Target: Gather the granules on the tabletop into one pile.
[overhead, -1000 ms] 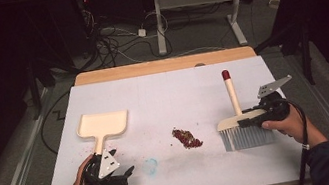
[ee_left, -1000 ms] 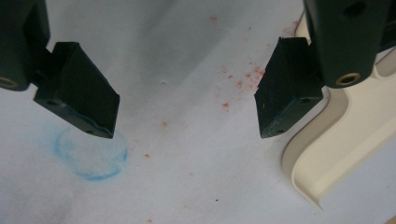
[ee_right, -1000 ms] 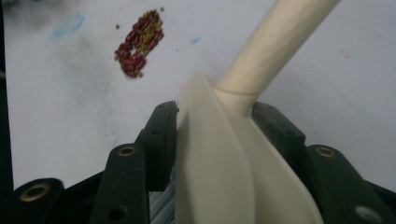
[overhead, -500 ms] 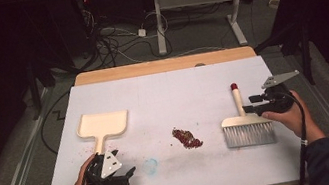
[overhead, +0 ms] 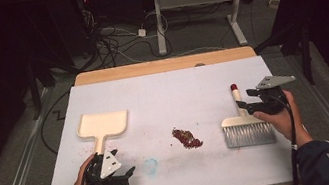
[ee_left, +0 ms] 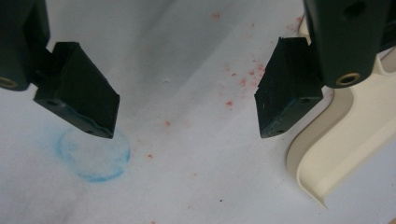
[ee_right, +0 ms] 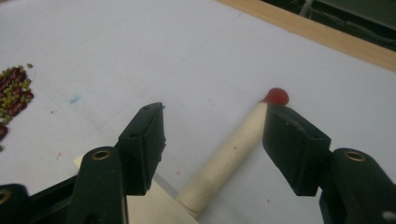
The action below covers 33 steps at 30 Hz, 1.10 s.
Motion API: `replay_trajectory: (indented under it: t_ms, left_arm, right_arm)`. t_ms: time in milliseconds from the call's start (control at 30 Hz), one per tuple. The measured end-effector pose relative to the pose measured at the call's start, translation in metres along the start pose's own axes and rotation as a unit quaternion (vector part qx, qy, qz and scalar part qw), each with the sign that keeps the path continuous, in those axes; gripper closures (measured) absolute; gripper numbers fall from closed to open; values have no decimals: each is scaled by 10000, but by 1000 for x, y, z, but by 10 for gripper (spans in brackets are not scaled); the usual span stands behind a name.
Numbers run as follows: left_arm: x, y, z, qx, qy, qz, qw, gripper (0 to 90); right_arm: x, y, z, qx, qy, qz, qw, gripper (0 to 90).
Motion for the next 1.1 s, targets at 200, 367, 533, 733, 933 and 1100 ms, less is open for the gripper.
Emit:
replay_trajectory:
  t_ms: [200, 367, 533, 733, 933, 1100]
  left_arm:
    - [0, 0, 0, 6, 0, -12, 10000, 210]
    - [-1, 0, 0, 2, 15, 8, 10000, 210]
    - [-2, 0, 0, 14, 40, 22, 10000, 210]
    - [-3, 0, 1, 5, 40, 16, 10000, 210]
    - [-5, -1, 1, -12, 72, 50, 10000, 205]
    - [-6, -1, 1, 7, 62, 57, 10000, 205]
  right_arm:
    - [-4, 7, -6, 130, -240, 315, 9991, 314]
    - [-9, 10, -11, 263, -611, 504, 9965, 197]
    - [-18, 11, -19, 292, -667, 746, 9946, 173]
    - [-28, 12, -31, 214, -768, 978, 9920, 169]
    - [-41, 13, -47, 38, -812, 1141, 9901, 168]
    - [-52, 12, -56, -116, -725, 1226, 9897, 173]
Point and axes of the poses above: each handheld gripper's, and its own axes: x roughly forward along the jaws, y roughly out of its top, z roughly to its right, the point moved 1 cm from there along x, roughly forward along the jaws, and after that the axes turned 9 degrees about -y, right-handed, at the moved point
